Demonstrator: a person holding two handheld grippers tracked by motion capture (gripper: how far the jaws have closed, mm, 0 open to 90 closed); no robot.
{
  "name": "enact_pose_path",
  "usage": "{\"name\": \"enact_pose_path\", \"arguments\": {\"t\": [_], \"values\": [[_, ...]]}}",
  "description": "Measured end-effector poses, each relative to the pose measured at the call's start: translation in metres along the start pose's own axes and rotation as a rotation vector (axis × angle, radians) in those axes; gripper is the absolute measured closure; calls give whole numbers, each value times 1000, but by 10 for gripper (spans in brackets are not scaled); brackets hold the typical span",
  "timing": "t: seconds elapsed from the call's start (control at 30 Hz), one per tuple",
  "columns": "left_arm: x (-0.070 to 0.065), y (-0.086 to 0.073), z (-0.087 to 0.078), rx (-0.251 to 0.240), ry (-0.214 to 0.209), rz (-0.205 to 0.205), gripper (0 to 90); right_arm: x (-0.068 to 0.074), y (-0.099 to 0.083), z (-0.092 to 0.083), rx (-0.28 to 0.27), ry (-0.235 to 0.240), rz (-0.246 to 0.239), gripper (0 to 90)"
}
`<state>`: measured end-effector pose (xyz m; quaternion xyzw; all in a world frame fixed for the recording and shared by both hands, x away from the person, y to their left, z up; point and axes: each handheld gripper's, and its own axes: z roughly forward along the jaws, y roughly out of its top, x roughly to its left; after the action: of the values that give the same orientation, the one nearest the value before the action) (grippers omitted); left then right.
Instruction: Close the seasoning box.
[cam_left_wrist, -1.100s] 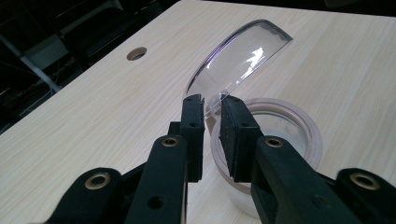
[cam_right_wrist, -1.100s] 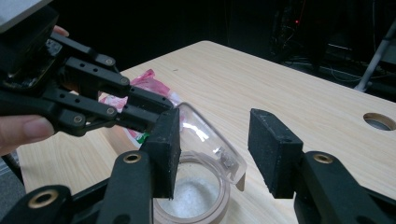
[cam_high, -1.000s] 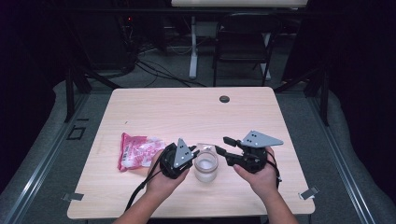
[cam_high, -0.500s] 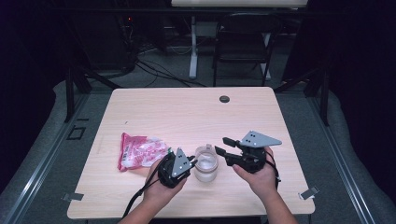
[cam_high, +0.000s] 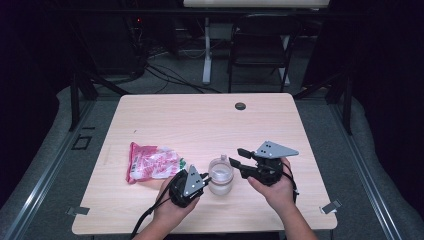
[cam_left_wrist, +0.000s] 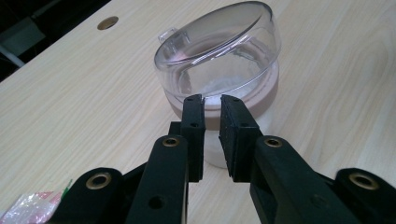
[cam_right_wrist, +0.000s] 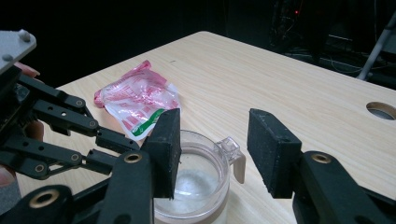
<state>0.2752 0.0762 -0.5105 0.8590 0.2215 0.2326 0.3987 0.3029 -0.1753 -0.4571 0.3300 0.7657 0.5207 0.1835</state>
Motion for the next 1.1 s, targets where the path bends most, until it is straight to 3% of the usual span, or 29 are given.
{"name": "enact_pose_path", "arguments": {"t": [0.4,0.63,0.87,1.1], "values": [[5,-3,-5,0,13,-10,786,-1,0,0,3,-3,-3,549],[15,-5,-11,-3,24,-33,710,-1,-1,1,-1,-6,3,546],[31,-9,-22,-15,65,-64,599,-2,-2,1,5,-7,3,542],[51,-19,-37,-8,133,-93,534,-3,-2,1,2,-11,7,540]]}}
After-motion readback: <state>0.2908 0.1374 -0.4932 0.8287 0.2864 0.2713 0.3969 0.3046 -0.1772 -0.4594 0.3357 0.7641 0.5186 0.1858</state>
